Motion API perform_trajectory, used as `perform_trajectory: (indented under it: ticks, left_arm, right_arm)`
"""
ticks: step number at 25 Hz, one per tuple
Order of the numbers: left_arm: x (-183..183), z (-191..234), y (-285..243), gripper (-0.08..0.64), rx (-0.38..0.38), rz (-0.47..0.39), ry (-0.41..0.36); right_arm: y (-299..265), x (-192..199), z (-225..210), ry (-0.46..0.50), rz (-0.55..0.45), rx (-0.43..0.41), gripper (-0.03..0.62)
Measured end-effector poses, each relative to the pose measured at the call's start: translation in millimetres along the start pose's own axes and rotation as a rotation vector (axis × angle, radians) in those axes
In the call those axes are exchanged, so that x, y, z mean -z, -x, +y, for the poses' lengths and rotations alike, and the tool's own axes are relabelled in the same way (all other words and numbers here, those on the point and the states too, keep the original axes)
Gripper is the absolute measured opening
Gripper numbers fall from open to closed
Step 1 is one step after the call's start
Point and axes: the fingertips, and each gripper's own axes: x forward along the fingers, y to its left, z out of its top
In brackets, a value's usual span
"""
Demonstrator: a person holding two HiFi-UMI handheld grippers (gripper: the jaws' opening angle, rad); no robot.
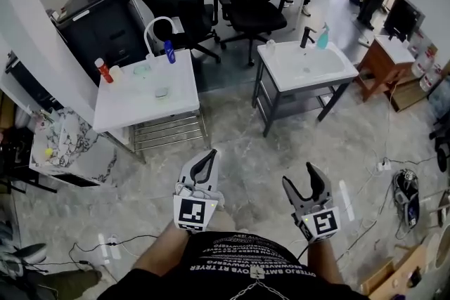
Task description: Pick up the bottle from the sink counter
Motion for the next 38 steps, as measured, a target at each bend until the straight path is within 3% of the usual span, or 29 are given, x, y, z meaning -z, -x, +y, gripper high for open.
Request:
perform_trajectory:
  ticks: [8, 11, 13, 21, 25, 32, 38]
  left_arm:
    - [11.1, 13.1, -56.3, 0.002, 0.064, -0.019, -0.003]
    - [6.9, 21.9, -80.1, 0.002, 0.113, -0.091, -0.139]
    - [10.5, 32.1, -98.7, 0.002, 0.126, -0.095, -0.179]
    - [28.9, 100.2, -180.1, 0.002, 0.108, -0.013, -0.02]
    - [25.3, 128.5, -213.3, 0.002, 0.13, -0.037, -0.043]
    - [34.4, 172.1, -261.1, 0.002, 0.16, -0.014, -0.017]
    - [38.9, 195.8, -291.4, 0.002, 0.19, -0.018, -0.052]
  right_arm:
    - [-44.8, 5.0, -30.0, -0.027, 0.009, 0.043, 0.282]
    - [-75.1, 3.3, -37.9, -0.02, 0.013, 0.038, 0.282]
    - [-98.2, -0.3, -42.5, -0.019, 0.013, 0.035, 0.284]
    - [-185.8, -5.9, -72.0, -0.004, 0.05, 0.056, 0.284]
    - [-227.6, -14.7, -82.0, -0.039, 0.013, 0.054, 0.285]
    - [-295.1, -23.4, -91.4, -0.021, 0.03, 0.06, 0.285]
    - [-333.4, -33.6, -97.3, -0.001, 0.022, 0.068, 0.285]
